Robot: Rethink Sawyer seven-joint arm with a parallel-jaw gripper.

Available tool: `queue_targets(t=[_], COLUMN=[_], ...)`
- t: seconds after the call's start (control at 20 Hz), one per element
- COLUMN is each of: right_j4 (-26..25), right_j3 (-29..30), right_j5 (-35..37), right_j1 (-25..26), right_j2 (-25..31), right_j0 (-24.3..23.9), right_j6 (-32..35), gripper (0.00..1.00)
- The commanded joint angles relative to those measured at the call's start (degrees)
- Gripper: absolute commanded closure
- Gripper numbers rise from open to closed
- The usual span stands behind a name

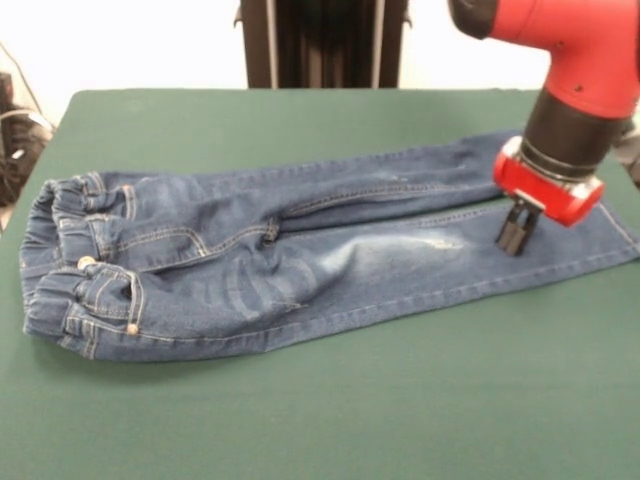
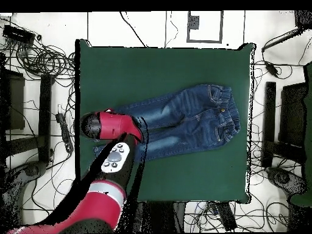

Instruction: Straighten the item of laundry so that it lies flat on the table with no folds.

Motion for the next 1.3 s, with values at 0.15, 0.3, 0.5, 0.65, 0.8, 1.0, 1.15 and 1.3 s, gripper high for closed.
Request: queue_targets(t=[0.15,0.3,0.5,0.65,0.8,1.0,1.15,1.3], right_j4=[12.8,14.0,14.4,14.6,15.1,15.4,13.9,10.7], right_j3=[-6.2,-8.7,-9.2,-9.1,-8.8,-7.8,-4.7,-0.4], right_j5=[7.1,8.2,7.5,8.4,8.7,8.9,8.3,7.1], right_j1=[7.8,10.4,11.0,10.5,10.2,9.1,6.4,2.1], right_j2=[-0.1,-2.3,-1.8,-1.7,-1.5,-1.4,-0.5,-0.2], right_j0=[9.3,10.4,10.1,10.2,10.5,10.7,9.0,6.2], right_j6=[29.4,31.3,30.6,31.2,32.1,31.4,26.6,19.4], gripper=[1.00,1.00,1.00,1.00,1.00,1.00,1.00,1.00])
